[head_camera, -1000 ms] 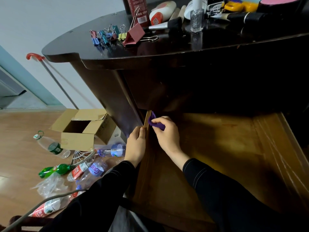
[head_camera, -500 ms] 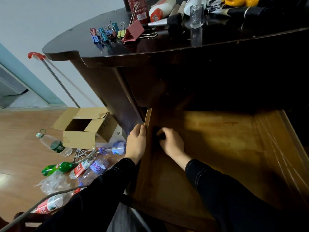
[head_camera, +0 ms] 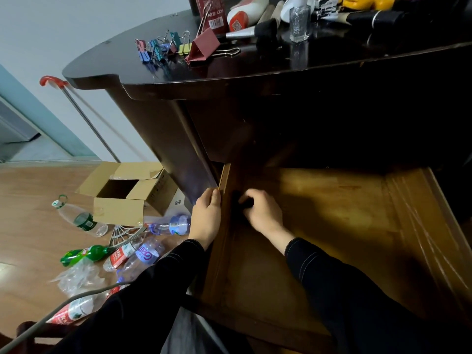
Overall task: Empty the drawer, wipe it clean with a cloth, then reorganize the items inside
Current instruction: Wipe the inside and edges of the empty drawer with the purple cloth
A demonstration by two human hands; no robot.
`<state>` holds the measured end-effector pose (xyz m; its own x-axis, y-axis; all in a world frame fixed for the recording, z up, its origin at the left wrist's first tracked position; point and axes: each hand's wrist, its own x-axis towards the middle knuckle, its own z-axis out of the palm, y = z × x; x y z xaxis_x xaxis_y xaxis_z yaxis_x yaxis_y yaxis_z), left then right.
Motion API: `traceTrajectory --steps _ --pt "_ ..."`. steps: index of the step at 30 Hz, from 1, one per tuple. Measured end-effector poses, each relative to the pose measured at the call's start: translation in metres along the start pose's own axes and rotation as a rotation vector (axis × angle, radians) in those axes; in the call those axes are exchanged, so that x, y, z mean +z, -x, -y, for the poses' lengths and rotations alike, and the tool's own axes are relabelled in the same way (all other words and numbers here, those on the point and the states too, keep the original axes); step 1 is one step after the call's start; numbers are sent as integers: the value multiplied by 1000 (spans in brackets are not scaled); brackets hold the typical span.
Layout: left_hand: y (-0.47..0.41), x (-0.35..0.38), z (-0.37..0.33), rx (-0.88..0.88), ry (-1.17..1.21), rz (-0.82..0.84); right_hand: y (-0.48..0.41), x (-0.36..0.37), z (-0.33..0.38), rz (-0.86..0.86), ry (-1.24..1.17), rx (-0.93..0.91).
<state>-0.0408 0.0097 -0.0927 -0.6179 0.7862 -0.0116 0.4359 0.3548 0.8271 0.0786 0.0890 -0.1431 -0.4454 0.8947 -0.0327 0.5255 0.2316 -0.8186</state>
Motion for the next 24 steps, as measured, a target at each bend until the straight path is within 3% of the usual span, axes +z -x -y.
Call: traceTrajectory --steps 3,5,11,15,18,22,24 --pt "-1 1 1 -4 7 -4 1 1 19 -202 -284 -60" --pt "-2 2 0 -10 13 -7 11 10 26 -247 -280 -127" --pt "-1 0 0 -24 12 20 11 3 6 -1 -64 30" --pt "0 0 -1 -29 19 15 9 1 23 -200 -303 -87" --pt "0 0 -4 -33 33 7 21 14 28 -250 -226 -188" --pt "0 -1 -2 -35 33 14 24 12 11 -55 -71 -61" --pt "1 -1 -3 -36 40 16 17 3 10 -57 -120 -15"
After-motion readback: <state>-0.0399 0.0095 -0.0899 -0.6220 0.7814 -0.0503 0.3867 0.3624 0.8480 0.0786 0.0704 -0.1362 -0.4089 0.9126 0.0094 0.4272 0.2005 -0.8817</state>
